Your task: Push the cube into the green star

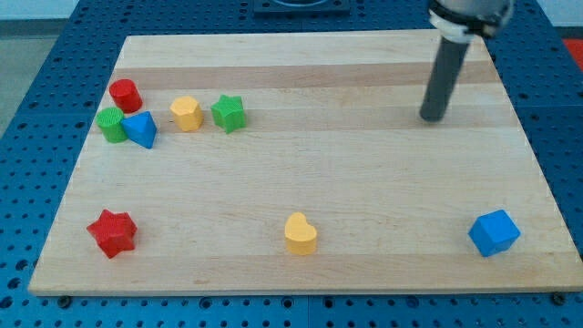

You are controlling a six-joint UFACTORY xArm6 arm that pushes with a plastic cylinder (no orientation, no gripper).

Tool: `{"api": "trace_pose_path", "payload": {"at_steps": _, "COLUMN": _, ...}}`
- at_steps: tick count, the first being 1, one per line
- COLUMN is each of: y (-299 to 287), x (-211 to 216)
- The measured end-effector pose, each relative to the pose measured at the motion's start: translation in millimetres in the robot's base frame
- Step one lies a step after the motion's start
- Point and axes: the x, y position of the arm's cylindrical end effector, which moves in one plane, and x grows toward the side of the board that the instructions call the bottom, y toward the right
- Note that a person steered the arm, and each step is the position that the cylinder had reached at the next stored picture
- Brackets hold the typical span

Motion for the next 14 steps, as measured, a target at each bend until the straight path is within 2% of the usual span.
{"api": "trace_pose_path", "payload": {"at_steps": 1, "y": 0, "x": 86}}
{"api": "trace_pose_path", "payload": {"at_steps": 2, "y": 15, "x": 122}}
{"api": "trace_pose_path", "payload": {"at_steps": 3, "y": 15, "x": 122}}
{"api": "trace_pose_path", "payload": {"at_steps": 4, "y": 63, "x": 124}}
{"api": "trace_pose_path", "payload": {"at_steps": 5, "y": 150, "x": 123}}
{"api": "trace_pose_path", "payload": {"at_steps": 6, "y": 151, "x": 140}}
{"api": "trace_pose_path", "payload": {"at_steps": 7, "y": 137, "x": 205}}
{"api": "trace_pose_path", "payload": {"at_steps": 8, "y": 135, "x": 206}}
{"api": "trace_pose_path", "payload": {"at_steps": 10, "y": 29, "x": 190}}
{"api": "trace_pose_path", "payload": {"at_steps": 11, "y": 10, "x": 185}}
{"api": "trace_pose_path", "payload": {"at_steps": 12, "y": 18, "x": 184}}
{"api": "trace_pose_path", "payload": {"at_steps": 13, "y": 55, "x": 184}}
{"api": "trace_pose_path", "payload": {"at_steps": 14, "y": 59, "x": 174}}
